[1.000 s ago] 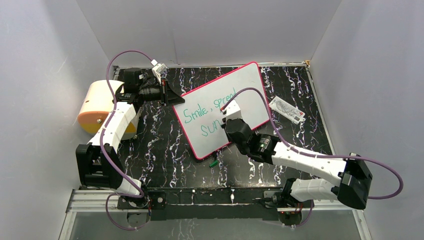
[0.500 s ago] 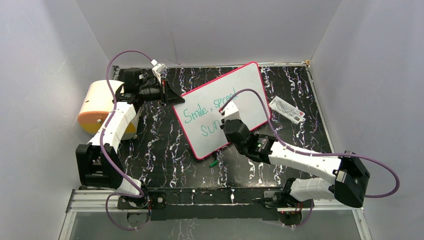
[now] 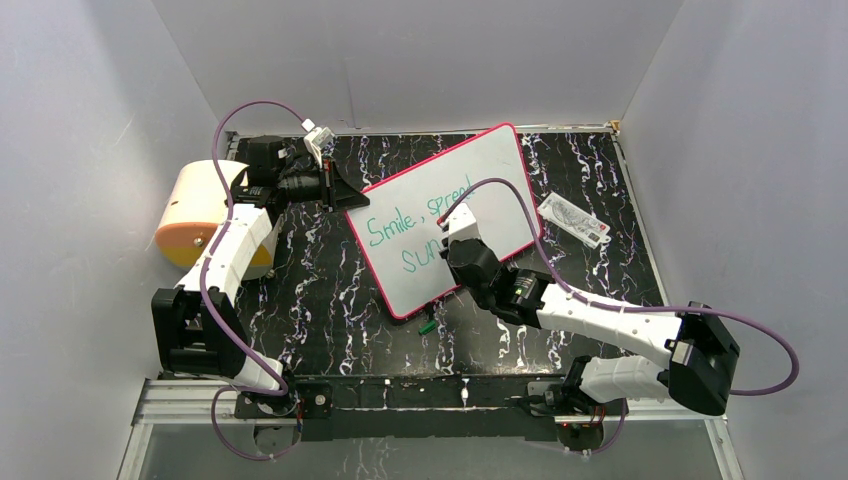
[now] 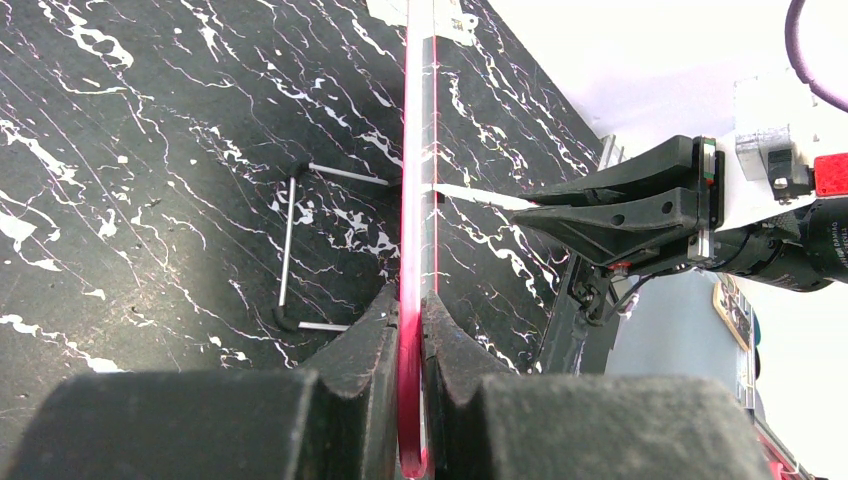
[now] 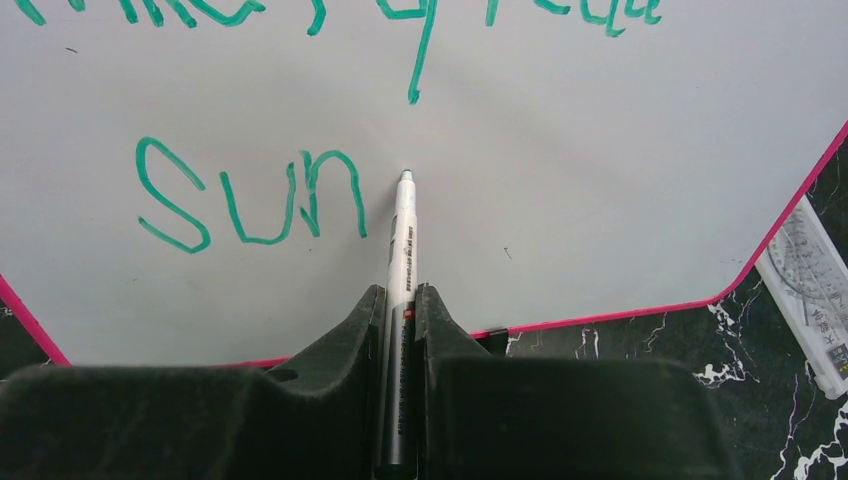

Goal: Write a sentence on the whiteboard

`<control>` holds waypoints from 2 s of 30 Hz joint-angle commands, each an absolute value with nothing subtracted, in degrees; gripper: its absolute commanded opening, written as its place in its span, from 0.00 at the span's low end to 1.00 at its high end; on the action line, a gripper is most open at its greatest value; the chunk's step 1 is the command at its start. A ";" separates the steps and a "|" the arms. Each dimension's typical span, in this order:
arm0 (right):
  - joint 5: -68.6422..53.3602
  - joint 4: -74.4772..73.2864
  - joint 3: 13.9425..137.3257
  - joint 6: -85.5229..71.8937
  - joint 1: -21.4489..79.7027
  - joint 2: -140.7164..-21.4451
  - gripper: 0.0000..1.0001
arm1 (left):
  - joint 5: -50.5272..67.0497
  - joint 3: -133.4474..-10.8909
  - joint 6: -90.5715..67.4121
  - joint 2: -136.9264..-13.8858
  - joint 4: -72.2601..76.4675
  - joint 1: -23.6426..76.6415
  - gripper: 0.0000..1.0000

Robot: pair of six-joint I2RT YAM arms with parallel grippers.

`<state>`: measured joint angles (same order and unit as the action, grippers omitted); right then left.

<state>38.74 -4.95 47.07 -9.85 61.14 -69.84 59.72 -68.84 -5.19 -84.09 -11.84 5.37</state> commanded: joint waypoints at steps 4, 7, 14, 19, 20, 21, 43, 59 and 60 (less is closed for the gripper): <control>37.35 1.09 47.11 -9.62 60.79 -68.96 0.00 | 56.86 -66.99 -3.16 -84.64 -15.47 6.33 0.00; 37.41 1.30 46.93 -9.66 60.77 -68.54 0.00 | 56.84 -66.99 -3.19 -84.64 -15.53 6.33 0.00; 36.45 1.20 47.17 -9.42 60.82 -68.61 0.00 | 56.81 -66.89 -3.17 -84.64 -15.47 6.33 0.00; 34.80 0.09 47.62 -9.31 60.76 -68.99 0.00 | 56.77 -66.94 -3.16 -84.59 -15.53 6.33 0.00; 34.60 -1.08 47.57 -9.32 60.79 -68.99 0.00 | 56.77 -66.93 -3.16 -84.63 -15.55 6.33 0.00; 34.28 -1.58 47.52 -9.39 60.77 -68.86 0.00 | 56.78 -67.01 -3.18 -84.64 -15.53 6.33 0.00; 37.00 -9.27 46.79 -11.63 60.74 -68.37 0.00 | 56.71 -66.93 -3.16 -84.61 -15.56 6.33 0.00; 32.46 -8.92 46.13 -12.73 60.78 -67.94 0.00 | 56.73 -66.98 -3.12 -84.64 -15.51 6.33 0.00; 31.96 -8.55 46.22 -12.70 60.80 -67.74 0.00 | 56.77 -66.97 -3.10 -84.60 -15.55 6.33 0.00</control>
<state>35.33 -10.50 46.28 -11.84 61.08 -68.99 59.79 -68.84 -5.17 -84.09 -11.92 5.37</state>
